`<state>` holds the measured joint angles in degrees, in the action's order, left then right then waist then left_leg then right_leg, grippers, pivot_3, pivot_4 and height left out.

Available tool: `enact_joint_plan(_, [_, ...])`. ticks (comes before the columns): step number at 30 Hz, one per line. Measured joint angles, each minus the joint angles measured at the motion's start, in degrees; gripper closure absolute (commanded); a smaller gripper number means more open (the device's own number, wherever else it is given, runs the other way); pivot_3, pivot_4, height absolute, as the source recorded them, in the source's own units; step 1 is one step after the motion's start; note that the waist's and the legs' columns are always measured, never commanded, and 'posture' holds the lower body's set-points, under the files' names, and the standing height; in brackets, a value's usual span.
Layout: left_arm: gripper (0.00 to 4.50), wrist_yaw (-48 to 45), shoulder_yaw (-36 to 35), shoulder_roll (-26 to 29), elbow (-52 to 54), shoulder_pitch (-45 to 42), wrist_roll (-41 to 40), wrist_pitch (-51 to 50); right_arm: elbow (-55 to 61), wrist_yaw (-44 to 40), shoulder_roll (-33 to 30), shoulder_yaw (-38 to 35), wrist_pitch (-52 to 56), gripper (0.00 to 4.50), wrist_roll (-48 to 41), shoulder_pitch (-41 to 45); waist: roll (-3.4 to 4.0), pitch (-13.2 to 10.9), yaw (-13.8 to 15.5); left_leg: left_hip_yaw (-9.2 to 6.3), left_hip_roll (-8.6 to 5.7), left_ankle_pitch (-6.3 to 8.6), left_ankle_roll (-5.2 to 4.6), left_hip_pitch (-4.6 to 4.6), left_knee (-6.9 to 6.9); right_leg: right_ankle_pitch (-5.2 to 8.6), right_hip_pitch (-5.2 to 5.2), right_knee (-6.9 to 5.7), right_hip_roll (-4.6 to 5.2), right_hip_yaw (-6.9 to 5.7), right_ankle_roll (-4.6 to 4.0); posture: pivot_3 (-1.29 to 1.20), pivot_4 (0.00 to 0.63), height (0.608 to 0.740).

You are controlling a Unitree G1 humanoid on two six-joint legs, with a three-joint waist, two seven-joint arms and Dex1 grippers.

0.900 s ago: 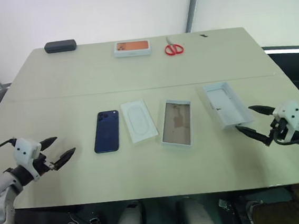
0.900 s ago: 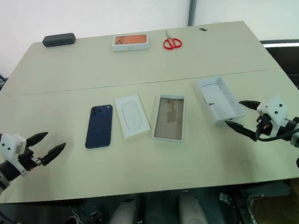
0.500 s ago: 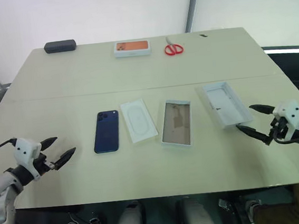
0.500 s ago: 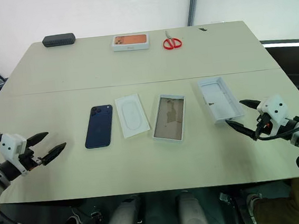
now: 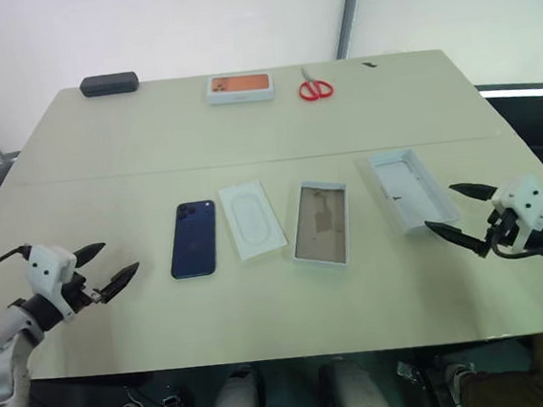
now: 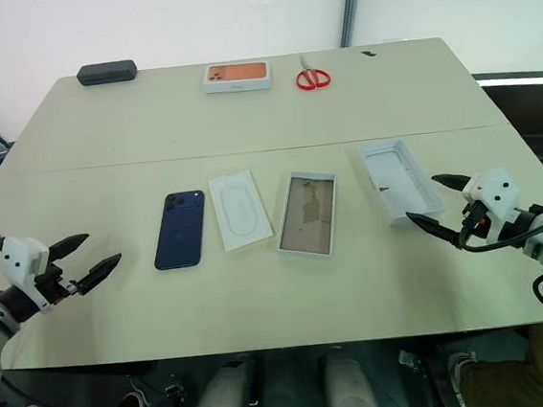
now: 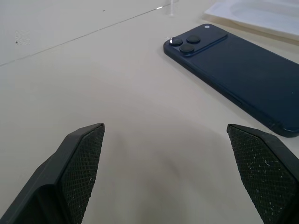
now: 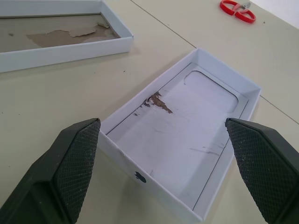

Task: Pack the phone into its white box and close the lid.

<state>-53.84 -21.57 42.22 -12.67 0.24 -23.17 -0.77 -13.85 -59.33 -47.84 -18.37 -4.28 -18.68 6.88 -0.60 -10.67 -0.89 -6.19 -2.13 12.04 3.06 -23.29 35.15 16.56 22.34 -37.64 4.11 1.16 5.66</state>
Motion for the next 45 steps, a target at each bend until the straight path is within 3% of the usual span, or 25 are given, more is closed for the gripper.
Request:
enact_joint_plan(7, [0.07, 0.42, 0.44, -1.20, 1.60, 0.49, -0.14, -2.69, 0.09, -0.05, 0.07, 0.94, 0.07, 0.02, 0.09, 0.39, 0.00, 0.00, 0.02, -0.01, 0.00, 0.00, 0.00, 0.00, 0.00, 0.00, 0.00, 0.00, 0.00, -0.01, 0.00, 0.00, 0.150, 0.740])
enact_joint_plan(13, [0.07, 3.92, 1.20, -1.94, 11.63, 0.59, -3.97, -15.87, 6.39, 0.28, 0.58, 4.56, 3.87, 0.02, -0.19, 2.29, 0.00, 0.00, -0.17, -0.02, 0.01, 0.00, 0.00, 0.00, 0.00, 0.00, 0.00, 0.00, 0.00, 0.01, 0.00, 0.00, 0.150, 0.740])
enact_joint_plan(17, [0.07, 8.20, 5.25, -5.59, 21.33, 0.74, -7.59, -25.67, 14.32, 1.73, 2.89, 10.00, 7.03, 0.02, 0.18, 5.59, 0.00, 0.00, -0.03, -0.07, 0.01, 0.00, 0.00, -0.01, 0.00, -0.01, 0.01, -0.01, -0.01, 0.00, 0.02, 0.00, 0.150, 0.740])
enact_joint_plan(26, [0.07, 22.77, 8.68, -14.44, 28.00, -5.66, -9.95, -37.52, 19.99, 4.31, 6.30, 17.01, 12.44, 0.02, 1.68, 10.97, -0.02, 0.00, 0.21, -0.07, -0.04, 0.00, 0.00, -0.04, 0.06, -0.01, 0.00, 0.00, -0.02, -0.03, 0.03, 0.00, 0.150, 0.740])
enact_joint_plan(39, [0.07, 33.92, 11.21, -26.38, 31.81, -9.19, -17.99, -50.99, 19.90, 5.69, 7.24, 18.04, 12.68, 0.02, 2.85, 11.29, -0.03, 0.00, 0.21, -0.05, -0.05, 0.00, 0.00, -0.04, 0.11, -0.02, -0.02, -0.01, -0.05, -0.02, 0.04, 0.00, 0.150, 0.740])
enact_joint_plan(45, [0.07, 36.06, 11.37, -27.69, 29.95, -13.27, -20.94, -55.85, 19.91, 6.06, 7.49, 18.18, 12.75, 0.02, 2.94, 11.47, -0.04, 0.00, 0.05, -0.03, -0.08, 0.00, 0.01, -0.04, 0.10, -0.03, -0.01, -0.01, -0.08, -0.02, 0.05, 0.00, 0.150, 0.740])
